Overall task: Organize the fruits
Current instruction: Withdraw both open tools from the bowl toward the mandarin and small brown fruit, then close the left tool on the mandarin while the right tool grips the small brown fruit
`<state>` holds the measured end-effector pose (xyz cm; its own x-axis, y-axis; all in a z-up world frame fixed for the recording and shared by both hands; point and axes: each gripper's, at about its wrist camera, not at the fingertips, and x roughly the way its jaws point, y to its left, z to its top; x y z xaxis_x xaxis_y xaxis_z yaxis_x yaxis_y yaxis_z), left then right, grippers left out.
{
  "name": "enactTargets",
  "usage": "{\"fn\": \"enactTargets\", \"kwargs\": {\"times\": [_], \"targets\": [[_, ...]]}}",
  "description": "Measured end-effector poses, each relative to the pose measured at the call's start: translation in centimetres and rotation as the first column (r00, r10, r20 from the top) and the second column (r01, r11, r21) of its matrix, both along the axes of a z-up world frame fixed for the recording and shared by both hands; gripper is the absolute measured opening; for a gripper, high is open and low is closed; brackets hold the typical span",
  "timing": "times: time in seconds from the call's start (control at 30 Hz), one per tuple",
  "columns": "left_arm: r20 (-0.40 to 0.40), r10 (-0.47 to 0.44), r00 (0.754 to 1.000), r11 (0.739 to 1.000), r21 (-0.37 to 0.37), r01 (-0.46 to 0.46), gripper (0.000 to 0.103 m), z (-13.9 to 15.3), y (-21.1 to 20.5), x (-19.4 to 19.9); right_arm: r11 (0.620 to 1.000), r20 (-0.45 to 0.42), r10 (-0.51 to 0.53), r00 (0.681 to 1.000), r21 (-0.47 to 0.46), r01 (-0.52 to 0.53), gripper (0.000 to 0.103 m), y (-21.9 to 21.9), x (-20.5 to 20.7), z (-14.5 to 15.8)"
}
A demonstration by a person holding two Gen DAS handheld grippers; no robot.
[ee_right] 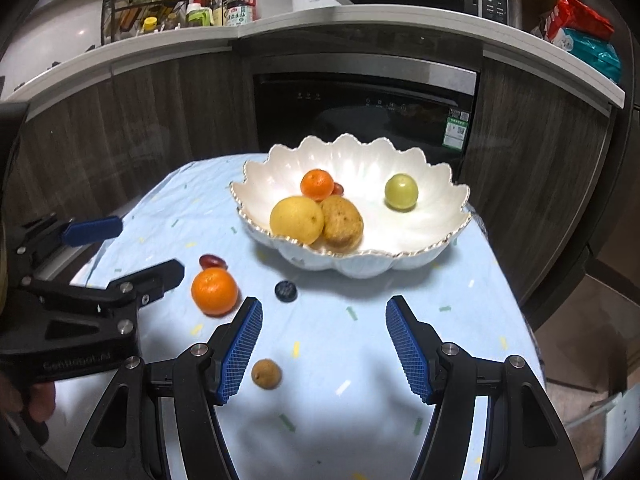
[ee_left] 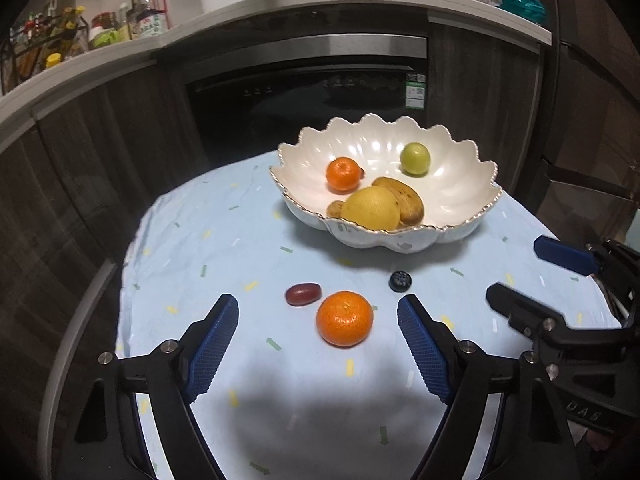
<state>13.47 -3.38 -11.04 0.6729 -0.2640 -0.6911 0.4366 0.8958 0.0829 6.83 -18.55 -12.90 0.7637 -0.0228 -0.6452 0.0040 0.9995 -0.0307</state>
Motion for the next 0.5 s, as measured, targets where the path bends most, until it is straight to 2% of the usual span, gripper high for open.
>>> {"fn": "enactTargets", "kwargs": {"times": [0.43, 0.5], "targets": [[-0.045, -0.11, 0.993, 0.994, 0.017, 0.111, 0.078, -2.4, -0.3, 1.8, 0.999, -0.087, 0.042, 0.995, 0.001, -0.042, 0.065, 2.6, -0.1, -3.1], [-0.055, -0.123, 0.991, 0.992, 0.018, 0.124, 0.076, -2.9, -0.4, 2.2, 0.999, -0.101, 0.045, 0.994, 0.007, -0.044, 0.06, 2.6, 0.0, -3.6]]}}
